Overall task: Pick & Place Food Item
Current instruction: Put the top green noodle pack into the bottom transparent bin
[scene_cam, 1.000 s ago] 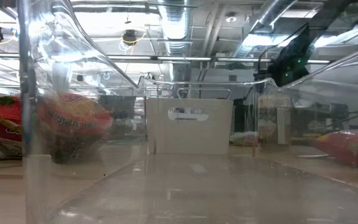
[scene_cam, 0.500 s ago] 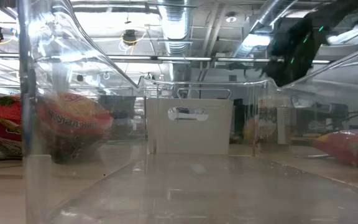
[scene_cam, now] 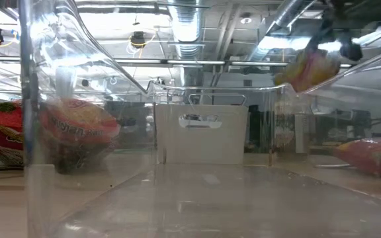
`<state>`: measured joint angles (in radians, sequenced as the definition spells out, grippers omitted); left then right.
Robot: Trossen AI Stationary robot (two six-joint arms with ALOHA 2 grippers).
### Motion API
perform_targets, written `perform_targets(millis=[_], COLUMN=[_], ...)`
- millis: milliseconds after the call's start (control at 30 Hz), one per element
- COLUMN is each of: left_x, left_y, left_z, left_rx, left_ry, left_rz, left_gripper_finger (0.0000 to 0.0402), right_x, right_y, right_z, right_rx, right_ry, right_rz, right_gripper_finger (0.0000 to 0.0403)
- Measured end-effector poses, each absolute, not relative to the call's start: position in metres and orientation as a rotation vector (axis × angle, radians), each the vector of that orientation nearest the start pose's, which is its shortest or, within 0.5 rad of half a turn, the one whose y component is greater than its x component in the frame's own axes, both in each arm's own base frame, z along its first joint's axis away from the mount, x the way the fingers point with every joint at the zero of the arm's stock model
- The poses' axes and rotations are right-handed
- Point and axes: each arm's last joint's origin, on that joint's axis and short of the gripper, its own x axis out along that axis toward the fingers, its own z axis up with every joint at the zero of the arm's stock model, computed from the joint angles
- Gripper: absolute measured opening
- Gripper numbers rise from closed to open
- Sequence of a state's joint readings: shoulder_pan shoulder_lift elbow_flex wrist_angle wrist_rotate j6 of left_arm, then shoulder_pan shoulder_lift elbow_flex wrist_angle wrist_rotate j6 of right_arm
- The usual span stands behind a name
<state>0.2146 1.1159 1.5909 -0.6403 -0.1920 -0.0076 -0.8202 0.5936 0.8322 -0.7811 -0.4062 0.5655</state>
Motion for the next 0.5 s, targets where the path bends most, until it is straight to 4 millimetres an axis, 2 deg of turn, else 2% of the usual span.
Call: perform_targets(millis=[200,333,500], left_x=[0.195,0.199,0.202], left_y=[0.048,0.049,0.05], left_z=[0.487,0.485,0.484], left_rx=[-0.008,-0.007,-0.009], left_ry=[0.179,0.182,0.191], left_rz=[0.406,0.405,0.405], left_gripper_finger=[0.0002,0.0002,0.0002], right_x=[0.069,0.065,0.073], right_y=[-0.039,-0.026,-0.019], right_z=[0.336,0.353,0.371], right_rx=[0.954,0.961,0.97], right_ry=[0.228,0.216,0.275], right_rz=[-0.322,-0.2,-0.07], right_gripper_finger=[0.0,0.0,0.0])
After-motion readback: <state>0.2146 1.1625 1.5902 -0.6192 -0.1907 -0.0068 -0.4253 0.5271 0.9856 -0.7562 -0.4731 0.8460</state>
